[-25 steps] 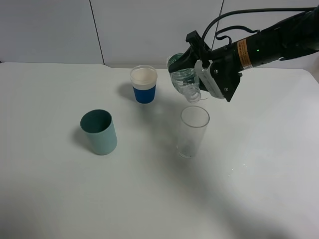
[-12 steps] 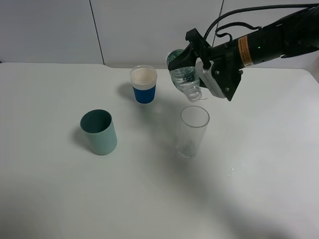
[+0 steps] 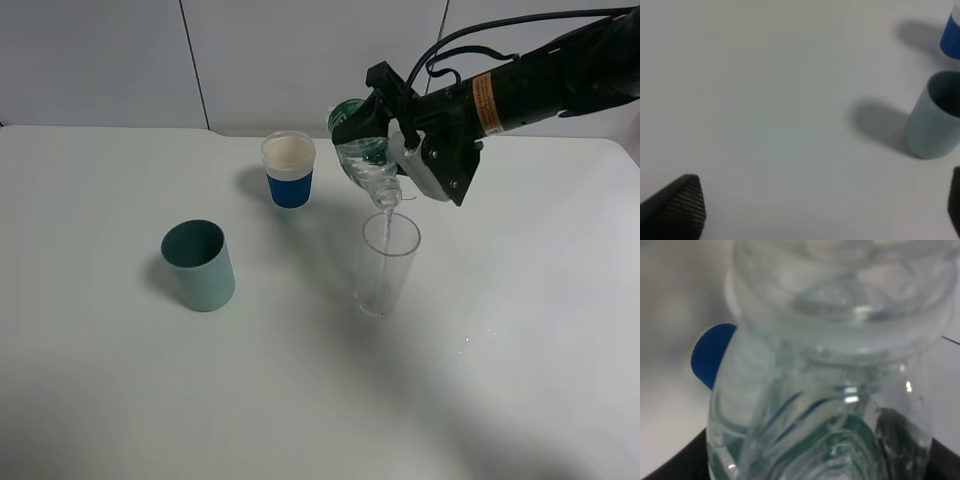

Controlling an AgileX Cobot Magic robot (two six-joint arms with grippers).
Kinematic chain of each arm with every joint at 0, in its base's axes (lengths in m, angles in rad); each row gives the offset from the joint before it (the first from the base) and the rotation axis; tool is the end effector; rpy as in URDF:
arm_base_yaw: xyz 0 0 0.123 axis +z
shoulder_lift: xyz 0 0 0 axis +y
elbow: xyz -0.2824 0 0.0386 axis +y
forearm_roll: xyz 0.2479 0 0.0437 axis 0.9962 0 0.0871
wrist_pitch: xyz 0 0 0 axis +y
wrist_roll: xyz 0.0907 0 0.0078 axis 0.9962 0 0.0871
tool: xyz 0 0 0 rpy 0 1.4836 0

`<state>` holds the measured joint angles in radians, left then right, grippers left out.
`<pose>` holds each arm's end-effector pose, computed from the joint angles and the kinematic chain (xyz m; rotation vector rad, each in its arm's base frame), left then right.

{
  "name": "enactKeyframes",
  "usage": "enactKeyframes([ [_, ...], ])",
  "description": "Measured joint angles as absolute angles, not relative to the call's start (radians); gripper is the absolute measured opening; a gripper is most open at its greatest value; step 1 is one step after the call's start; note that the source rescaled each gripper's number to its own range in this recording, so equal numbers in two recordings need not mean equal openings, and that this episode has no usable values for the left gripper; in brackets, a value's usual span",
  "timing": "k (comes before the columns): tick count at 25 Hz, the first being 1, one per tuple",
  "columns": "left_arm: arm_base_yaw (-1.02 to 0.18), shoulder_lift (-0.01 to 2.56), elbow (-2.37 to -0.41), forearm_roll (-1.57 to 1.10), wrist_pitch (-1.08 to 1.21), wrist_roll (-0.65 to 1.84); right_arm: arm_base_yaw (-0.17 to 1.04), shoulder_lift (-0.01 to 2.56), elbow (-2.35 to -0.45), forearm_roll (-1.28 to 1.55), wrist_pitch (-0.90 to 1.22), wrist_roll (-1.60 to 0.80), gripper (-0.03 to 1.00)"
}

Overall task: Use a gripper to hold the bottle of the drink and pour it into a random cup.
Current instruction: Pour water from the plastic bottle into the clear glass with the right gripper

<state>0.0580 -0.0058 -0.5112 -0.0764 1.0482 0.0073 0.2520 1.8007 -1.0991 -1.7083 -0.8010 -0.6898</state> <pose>-0.0063 -0.0064 0.2814 -0.0473 2.0123 -0.0494 0.3385 0.1539 0.2187 -2.0975 0.0793 -0.4072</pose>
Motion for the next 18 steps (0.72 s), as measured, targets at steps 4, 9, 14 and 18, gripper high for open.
enactKeyframes([
  [4, 0.058, -0.006, -0.511, -0.076, 1.048, 0.007, 0.252, 1.801, -1.099, -1.708, -0.801, -0.690, 0.01],
  [9, 0.058, -0.006, -0.511, -0.076, 1.048, 0.007, 0.252, 1.801, -1.099, -1.708, -0.801, -0.690, 0.01],
  [14, 0.058, -0.006, -0.511, -0.076, 1.048, 0.007, 0.252, 1.801, -1.099, -1.708, -0.797, -0.699, 0.01],
  [18, 0.058, -0.006, -0.511, -0.076, 1.048, 0.007, 0.252, 1.801, -1.099, -1.708, -0.795, -0.715, 0.01],
])
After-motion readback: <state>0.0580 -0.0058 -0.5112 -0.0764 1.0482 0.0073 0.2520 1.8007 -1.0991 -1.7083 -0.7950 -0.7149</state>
